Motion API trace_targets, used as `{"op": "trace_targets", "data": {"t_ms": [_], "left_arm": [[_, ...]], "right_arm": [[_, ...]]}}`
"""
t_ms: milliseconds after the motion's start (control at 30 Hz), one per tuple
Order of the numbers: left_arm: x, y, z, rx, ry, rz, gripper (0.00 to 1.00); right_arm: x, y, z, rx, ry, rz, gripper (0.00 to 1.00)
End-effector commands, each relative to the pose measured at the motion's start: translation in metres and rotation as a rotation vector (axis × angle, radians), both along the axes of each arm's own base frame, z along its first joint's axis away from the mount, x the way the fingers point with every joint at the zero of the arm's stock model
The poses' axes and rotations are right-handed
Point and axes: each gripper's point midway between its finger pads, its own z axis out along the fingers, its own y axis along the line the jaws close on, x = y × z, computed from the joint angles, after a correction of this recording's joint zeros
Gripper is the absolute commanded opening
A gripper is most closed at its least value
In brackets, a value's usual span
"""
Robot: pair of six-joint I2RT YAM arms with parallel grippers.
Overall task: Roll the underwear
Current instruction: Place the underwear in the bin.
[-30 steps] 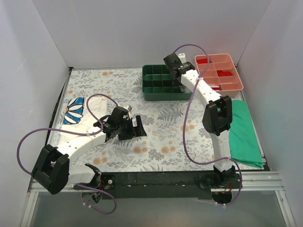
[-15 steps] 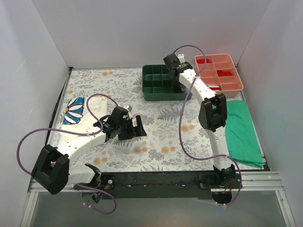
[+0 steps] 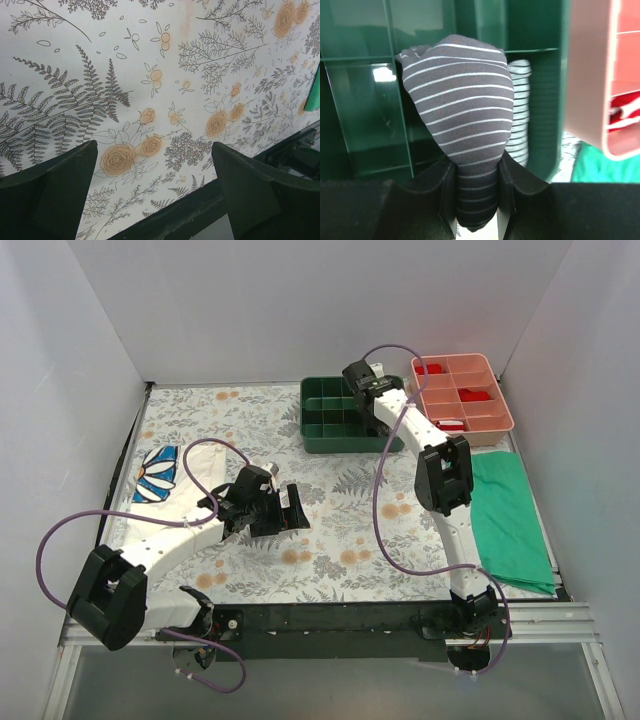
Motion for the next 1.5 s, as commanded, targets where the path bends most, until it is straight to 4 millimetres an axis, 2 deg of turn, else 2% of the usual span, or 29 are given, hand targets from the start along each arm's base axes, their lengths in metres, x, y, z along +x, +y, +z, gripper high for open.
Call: {"op": "trace_targets", "data": {"t_ms": [0,167,500,600,667,700,767,833,900,967,1000,1033,1167,1267,1333,1433,1467], "left_arm": [[-0.001,0.0,-0.001,-0.001,0.007,-0.007,0.98],[0.0,-0.001,-0.002,0.0,0.012,-0.009,0.98],[-0.002,0.002,-0.006,0.005,0.022,0.002,0.98],[-0.004,0.004,-0.008,0.011,0.029,0.003,0.98],[-0.005,0.004,-0.009,0.012,0.031,0.005,0.98],[-0.005,0.004,-0.009,0.015,0.03,0.005,0.98],[-0.004,0.004,-0.01,0.015,0.032,0.003,0.98],[-0.003,0.003,-0.011,0.019,0.034,0.001,0.98],[-0.002,0.003,-0.011,0.019,0.03,-0.002,0.98],[-0.002,0.002,-0.011,0.02,0.03,-0.003,0.98],[-0.002,0.003,-0.012,0.022,0.033,-0.003,0.98],[-0.002,0.003,-0.012,0.023,0.032,-0.002,0.98],[-0.003,0.003,-0.012,0.019,0.032,-0.001,0.98],[-0.005,0.004,-0.014,0.022,0.036,0.0,0.98],[-0.006,0.004,-0.014,0.021,0.04,0.001,0.98],[-0.006,0.004,-0.014,0.018,0.04,-0.002,0.98],[-0.005,0.004,-0.013,0.017,0.036,-0.003,0.98]], "right_arm": [[0.003,0.008,0.0,0.046,0.0,0.022,0.01],[-0.001,0.016,-0.004,0.086,0.012,0.036,0.01],[-0.01,0.027,-0.03,0.202,0.063,0.01,0.01],[-0.01,0.023,-0.032,0.212,0.065,-0.012,0.01],[-0.009,0.022,-0.026,0.218,0.045,-0.013,0.02],[-0.008,0.018,-0.022,0.21,0.035,-0.014,0.09],[-0.006,0.018,-0.009,0.216,-0.004,-0.007,0.15],[-0.003,0.017,0.01,0.219,-0.049,0.01,0.28],[-0.001,0.014,0.019,0.211,-0.078,0.01,0.48],[0.001,0.013,0.03,0.207,-0.101,0.018,0.5],[0.002,0.012,0.034,0.201,-0.11,0.019,0.54],[0.002,0.011,0.036,0.196,-0.112,0.018,0.58],[0.002,0.01,0.037,0.188,-0.111,0.022,0.6],[0.001,0.009,0.041,0.196,-0.12,0.015,0.6],[0.003,0.009,0.051,0.207,-0.155,0.015,0.56],[0.007,0.011,0.061,0.226,-0.186,0.029,0.33],[0.01,0.013,0.063,0.237,-0.199,0.034,0.14]]}}
